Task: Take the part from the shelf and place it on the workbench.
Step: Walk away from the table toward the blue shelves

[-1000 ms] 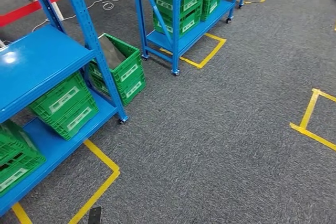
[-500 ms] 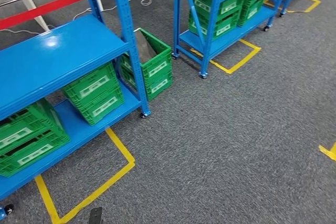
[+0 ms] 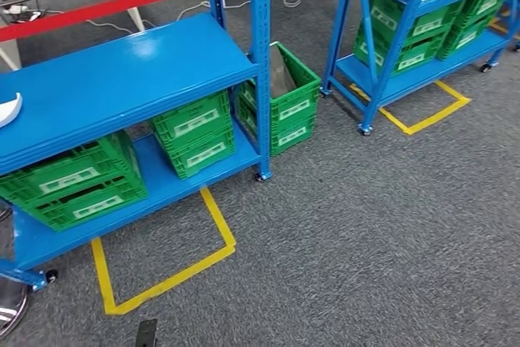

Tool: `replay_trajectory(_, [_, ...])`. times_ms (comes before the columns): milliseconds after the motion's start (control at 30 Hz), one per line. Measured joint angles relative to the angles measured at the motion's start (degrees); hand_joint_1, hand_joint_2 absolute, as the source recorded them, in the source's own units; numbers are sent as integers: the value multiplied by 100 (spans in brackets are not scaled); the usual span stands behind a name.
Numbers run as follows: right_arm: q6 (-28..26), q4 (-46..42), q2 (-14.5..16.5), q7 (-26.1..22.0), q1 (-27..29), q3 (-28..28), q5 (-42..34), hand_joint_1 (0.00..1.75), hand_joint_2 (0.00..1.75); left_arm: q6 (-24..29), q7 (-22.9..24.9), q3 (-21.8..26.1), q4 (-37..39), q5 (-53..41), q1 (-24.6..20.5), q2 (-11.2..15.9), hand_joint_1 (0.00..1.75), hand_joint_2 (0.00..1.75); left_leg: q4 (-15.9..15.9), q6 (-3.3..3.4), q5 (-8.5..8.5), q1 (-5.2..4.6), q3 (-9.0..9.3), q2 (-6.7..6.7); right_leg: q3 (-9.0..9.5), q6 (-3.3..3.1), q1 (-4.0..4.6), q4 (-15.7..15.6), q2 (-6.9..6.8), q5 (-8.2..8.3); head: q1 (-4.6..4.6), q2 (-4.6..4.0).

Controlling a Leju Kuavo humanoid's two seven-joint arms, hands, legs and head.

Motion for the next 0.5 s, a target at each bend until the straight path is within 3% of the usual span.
replay_trajectory(67, [-22, 0, 1, -5, -9, 7, 26, 0, 0, 1, -3, 0, 1, 13, 12, 13, 0, 0, 13, -62, 3, 16, -30, -81, 30, -63, 4, -19, -144, 10, -4, 0])
replay_trajectory(133, [-53, 0, 5, -45, -7, 31, 87, 0, 0, 23, 27, 0, 3, 18, 9, 18, 0, 0, 284, -112, -161, -4, -157, 158, 63, -139, -6, -50, -320, 14, -48, 0])
replay_trajectory(200, [-79, 0, 4, -101, 5, 71, 152, 0, 0, 70, 109, 0, 4, 2, -9, 16, 0, 0, 999, -154, -507, -13, -499, 515, 86, -201, 17, -57, -521, -12, -95, 0])
replay_trajectory(267, [-100, 0, 1, -127, 19, 104, 215, 0, 0, 132, 191, 1, 4, 8, -7, 17, 0, 0, 1621, -171, -696, -1, -801, 634, 108, -232, 45, -56, -721, -44, -98, 0])
replay_trajectory(300, [-107, 0, 1, -122, 17, 122, 258, 0, 0, 164, 213, 2, 4, 18, 5, 17, 0, 0, 1655, -166, -634, 2, -818, 654, 124, -237, 56, -56, -804, -60, -100, 0])
replay_trajectory(367, [-110, 0, 3, -102, 5, 180, 351, 0, 0, 207, 232, 5, 4, 34, 21, 22, 0, 0, 1090, -114, -251, -12, -537, 734, 177, -233, 75, -57, -945, -98, -100, 0])
replay_trajectory(400, [-111, 0, 4, -94, 1, 212, 385, 0, 0, 216, 234, 7, 4, 33, 18, 27, 0, 0, 708, -70, -90, -42, -346, 863, 190, -219, 88, -58, -1012, -123, -99, 0])
replay_trajectory(433, [-114, 0, 6, -88, -2, 241, 405, 0, 0, 220, 236, 8, 4, 33, 5, 31, 0, 0, 377, -28, 7, -76, -183, 984, 202, -197, 108, -52, -1078, -155, -98, 0])
replay_trajectory(500, [-118, 0, 8, -83, -9, 278, 426, 0, 0, 225, 239, 9, 4, 33, -19, 36, 0, 0, 112, 32, 2, -129, -71, 1123, 218, -147, 140, -48, -1212, -198, -91, 1])
